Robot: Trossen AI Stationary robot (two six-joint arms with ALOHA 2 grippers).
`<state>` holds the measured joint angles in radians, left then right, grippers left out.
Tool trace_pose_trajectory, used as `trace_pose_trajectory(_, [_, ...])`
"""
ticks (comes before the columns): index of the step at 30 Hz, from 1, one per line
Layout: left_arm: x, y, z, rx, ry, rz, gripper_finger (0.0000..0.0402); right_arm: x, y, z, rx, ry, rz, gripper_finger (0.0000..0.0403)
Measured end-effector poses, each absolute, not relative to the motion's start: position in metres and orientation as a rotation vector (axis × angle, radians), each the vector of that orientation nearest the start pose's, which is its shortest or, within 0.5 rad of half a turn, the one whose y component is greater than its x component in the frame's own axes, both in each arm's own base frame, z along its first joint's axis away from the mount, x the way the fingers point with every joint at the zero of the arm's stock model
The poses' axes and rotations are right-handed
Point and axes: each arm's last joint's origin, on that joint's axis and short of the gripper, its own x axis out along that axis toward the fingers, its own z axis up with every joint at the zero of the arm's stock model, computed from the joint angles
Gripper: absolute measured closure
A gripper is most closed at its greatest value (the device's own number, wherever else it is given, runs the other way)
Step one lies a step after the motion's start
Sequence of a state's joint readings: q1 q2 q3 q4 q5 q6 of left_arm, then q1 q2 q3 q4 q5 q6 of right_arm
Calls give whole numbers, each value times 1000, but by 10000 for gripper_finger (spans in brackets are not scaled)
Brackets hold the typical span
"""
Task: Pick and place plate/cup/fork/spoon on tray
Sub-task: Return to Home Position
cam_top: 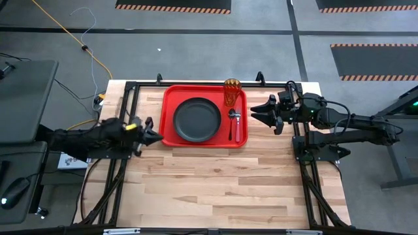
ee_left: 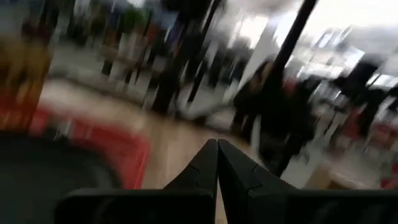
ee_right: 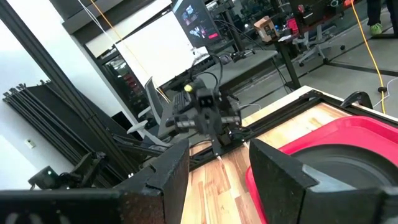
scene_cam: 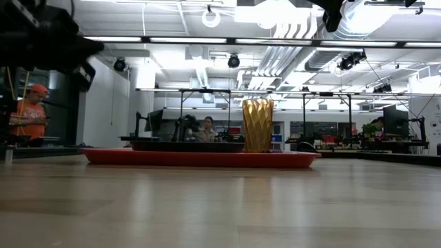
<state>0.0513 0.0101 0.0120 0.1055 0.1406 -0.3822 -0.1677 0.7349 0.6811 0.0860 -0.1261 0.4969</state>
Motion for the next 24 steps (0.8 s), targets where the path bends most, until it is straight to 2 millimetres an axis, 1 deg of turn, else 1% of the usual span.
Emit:
trace_pose_trajectory(1, [97,1,171,-373,-28,-97,401,167,-24,330,492,-42,-32,242])
trace_pose_trajectory(2, [98,1,170,-365,-12,-92,401,167,-24,330,492,-42,-32,242])
trace_pose_trajectory(5, [98,1,171,-313,-18,-101,401,167,-25,330,492,-41,-33,242])
trace_pose_trajectory(7, [98,1,169,-312,-2,-85,401,167,-25,330,492,-42,-33,242])
trace_pose_trajectory(16, [99,2,169,-486,10,-83,401,167,-25,330,492,-41,-33,242])
trace_pose_trajectory(24, [99,2,169,-493,11,-82,401,167,-25,330,492,-41,-33,242])
